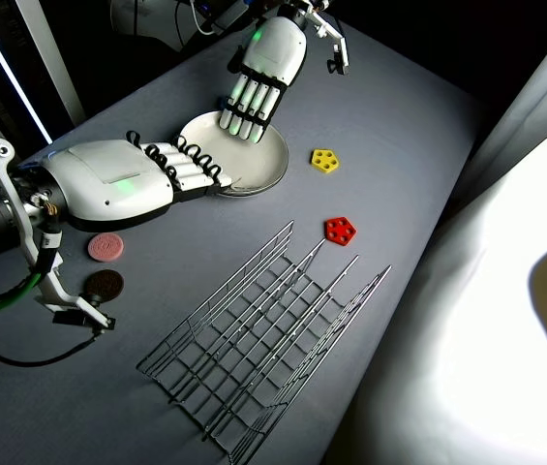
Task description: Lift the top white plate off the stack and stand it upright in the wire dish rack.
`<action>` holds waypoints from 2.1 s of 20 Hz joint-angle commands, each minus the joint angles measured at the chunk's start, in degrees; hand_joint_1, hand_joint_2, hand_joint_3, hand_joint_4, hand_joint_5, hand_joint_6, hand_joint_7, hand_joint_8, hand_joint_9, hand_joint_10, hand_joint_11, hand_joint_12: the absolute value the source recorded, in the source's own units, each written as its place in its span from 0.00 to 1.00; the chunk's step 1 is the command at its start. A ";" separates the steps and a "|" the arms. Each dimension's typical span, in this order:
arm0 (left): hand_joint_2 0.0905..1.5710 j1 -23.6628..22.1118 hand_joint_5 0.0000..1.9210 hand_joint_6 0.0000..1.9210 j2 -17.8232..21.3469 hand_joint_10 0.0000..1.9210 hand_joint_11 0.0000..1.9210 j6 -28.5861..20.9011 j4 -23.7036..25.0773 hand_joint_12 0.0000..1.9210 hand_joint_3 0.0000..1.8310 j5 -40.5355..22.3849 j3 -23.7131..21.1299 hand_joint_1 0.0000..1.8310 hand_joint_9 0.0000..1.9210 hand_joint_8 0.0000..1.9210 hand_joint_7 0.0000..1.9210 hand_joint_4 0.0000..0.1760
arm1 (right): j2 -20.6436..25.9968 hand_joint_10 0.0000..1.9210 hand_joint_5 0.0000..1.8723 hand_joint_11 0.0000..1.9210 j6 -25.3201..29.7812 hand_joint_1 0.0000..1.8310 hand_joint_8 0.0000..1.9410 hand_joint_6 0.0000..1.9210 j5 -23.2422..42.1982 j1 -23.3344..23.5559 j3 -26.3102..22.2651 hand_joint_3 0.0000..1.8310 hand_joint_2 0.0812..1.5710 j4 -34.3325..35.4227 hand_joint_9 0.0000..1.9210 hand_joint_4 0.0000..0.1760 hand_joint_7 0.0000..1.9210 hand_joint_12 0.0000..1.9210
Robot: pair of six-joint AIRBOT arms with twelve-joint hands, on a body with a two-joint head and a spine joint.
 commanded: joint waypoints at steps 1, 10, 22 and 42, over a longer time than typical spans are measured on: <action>0.60 -0.64 0.01 0.00 -0.06 0.00 0.03 0.57 -2.46 0.01 0.00 -2.39 -0.05 0.09 0.02 0.00 0.01 0.00 | 0.34 0.00 0.06 0.07 -0.09 0.13 0.00 0.00 3.86 0.09 0.28 0.00 0.62 3.59 0.05 0.00 0.05 0.01; 0.60 0.82 0.00 0.00 -0.60 0.00 0.02 1.48 -2.04 0.01 0.00 -0.61 0.02 0.08 0.01 0.00 0.01 0.00 | -0.46 0.00 0.06 0.07 -1.52 0.12 0.00 0.00 3.54 0.40 -0.84 0.00 0.62 2.68 0.05 0.00 0.06 0.01; 0.60 1.29 0.01 0.00 -1.03 0.00 0.03 1.48 -3.76 0.01 0.00 -0.48 -3.85 0.09 0.03 0.00 0.02 0.00 | -1.58 0.00 0.05 0.06 -1.87 0.09 0.00 0.00 0.13 0.06 -2.04 0.00 0.62 4.74 0.05 0.00 0.05 0.00; 0.59 2.21 0.01 0.00 -2.08 0.00 0.04 1.82 -5.05 0.01 0.00 0.54 -5.37 0.09 0.03 0.00 0.02 0.00 | -6.55 0.00 0.04 0.05 -3.73 0.07 0.00 0.00 -1.59 -1.08 0.22 0.00 0.63 5.81 0.04 0.00 0.04 0.00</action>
